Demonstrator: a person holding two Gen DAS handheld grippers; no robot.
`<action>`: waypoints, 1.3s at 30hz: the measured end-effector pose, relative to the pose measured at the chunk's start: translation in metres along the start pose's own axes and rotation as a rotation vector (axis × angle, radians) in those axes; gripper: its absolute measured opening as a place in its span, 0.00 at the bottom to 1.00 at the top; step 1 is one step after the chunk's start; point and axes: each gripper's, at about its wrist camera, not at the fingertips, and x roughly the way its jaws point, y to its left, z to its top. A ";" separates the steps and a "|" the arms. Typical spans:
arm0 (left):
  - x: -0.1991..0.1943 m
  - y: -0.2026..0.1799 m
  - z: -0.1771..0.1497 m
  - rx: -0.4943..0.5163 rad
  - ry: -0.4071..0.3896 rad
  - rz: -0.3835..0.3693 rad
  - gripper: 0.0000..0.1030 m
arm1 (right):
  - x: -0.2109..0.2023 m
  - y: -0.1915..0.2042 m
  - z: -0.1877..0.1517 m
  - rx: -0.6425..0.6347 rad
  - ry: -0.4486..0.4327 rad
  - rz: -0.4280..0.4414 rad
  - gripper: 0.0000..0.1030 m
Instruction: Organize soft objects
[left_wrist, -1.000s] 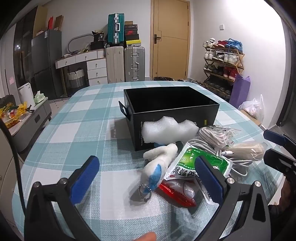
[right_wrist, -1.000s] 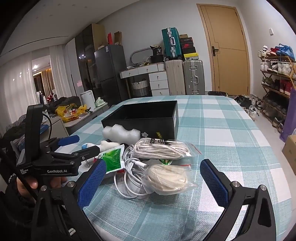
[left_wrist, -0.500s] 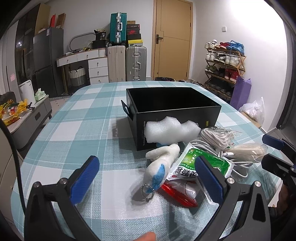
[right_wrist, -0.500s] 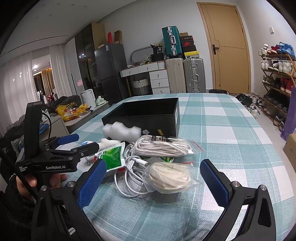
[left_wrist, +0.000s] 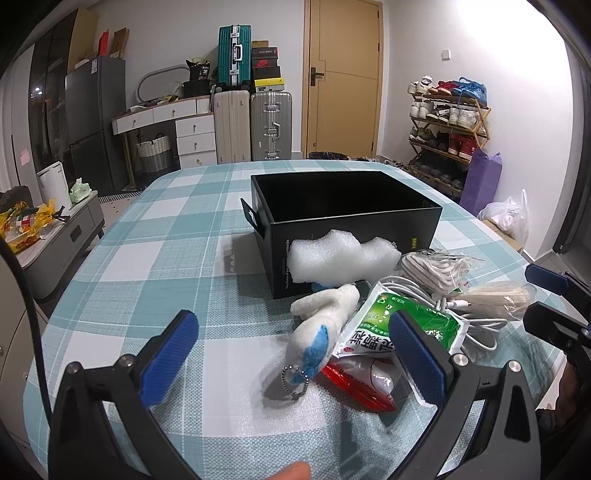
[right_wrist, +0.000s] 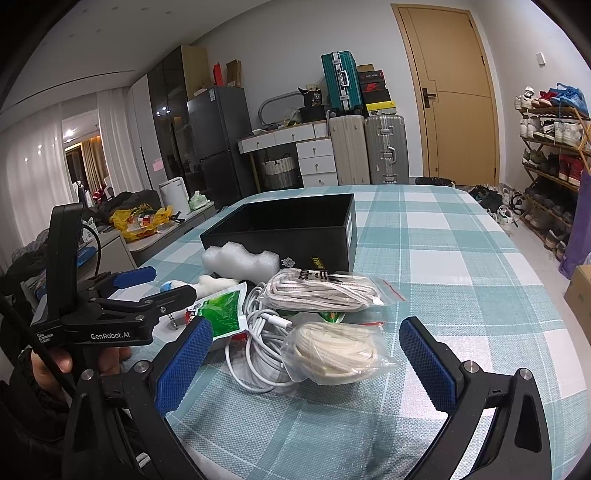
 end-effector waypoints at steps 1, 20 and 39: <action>0.000 0.000 0.000 -0.001 -0.001 -0.001 1.00 | 0.000 0.000 0.000 0.000 0.001 0.000 1.00; 0.001 0.001 -0.001 -0.001 -0.003 0.004 1.00 | 0.000 0.000 0.000 0.000 0.002 -0.001 1.00; 0.001 0.001 0.000 -0.005 -0.006 0.006 1.00 | 0.000 -0.001 -0.001 0.001 0.003 -0.005 1.00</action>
